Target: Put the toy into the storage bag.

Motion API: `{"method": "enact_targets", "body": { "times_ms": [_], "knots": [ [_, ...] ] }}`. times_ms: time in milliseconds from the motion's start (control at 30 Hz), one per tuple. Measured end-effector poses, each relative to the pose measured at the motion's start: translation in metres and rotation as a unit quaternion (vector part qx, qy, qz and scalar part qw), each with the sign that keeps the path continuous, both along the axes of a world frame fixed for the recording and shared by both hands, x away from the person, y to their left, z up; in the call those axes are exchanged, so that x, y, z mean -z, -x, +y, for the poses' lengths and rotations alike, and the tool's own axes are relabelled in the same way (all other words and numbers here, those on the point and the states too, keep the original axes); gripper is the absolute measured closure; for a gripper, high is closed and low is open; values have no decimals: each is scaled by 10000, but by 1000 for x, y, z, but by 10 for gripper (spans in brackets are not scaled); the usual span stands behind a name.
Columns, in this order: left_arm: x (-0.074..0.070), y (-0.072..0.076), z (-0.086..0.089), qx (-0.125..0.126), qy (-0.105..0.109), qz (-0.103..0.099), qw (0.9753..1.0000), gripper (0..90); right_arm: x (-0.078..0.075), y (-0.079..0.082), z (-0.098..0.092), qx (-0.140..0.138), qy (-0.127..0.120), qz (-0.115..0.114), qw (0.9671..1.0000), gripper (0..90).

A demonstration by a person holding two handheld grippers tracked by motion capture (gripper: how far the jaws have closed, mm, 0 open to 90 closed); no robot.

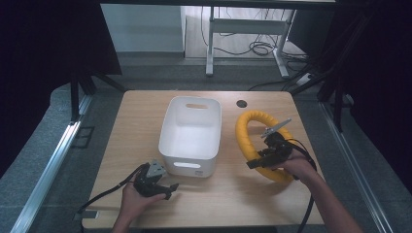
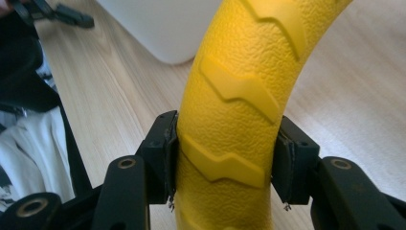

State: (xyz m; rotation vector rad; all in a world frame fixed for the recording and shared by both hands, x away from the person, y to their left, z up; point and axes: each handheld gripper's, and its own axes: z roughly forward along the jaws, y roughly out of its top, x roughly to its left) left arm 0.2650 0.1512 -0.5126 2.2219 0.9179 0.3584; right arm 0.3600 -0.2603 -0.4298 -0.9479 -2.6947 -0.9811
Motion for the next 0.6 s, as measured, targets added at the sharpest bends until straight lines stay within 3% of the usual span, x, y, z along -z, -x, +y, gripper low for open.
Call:
{"method": "enact_targets", "body": {
  "times_ms": [200, 233, 600],
  "knots": [
    [0, 0, 0, -3, 5, 0, 10000, 152, -9, -2, -13, 313, -412, -205, 9984, 504],
    [0, 0, 0, 2, 8, -1, 10000, 152, -12, -3, -18, 377, -578, -225, 9974, 504],
    [-1, 0, 0, -3, 19, -8, 10000, 152, -22, -7, -33, 618, -949, -308, 9931, 505]
  ]
}}
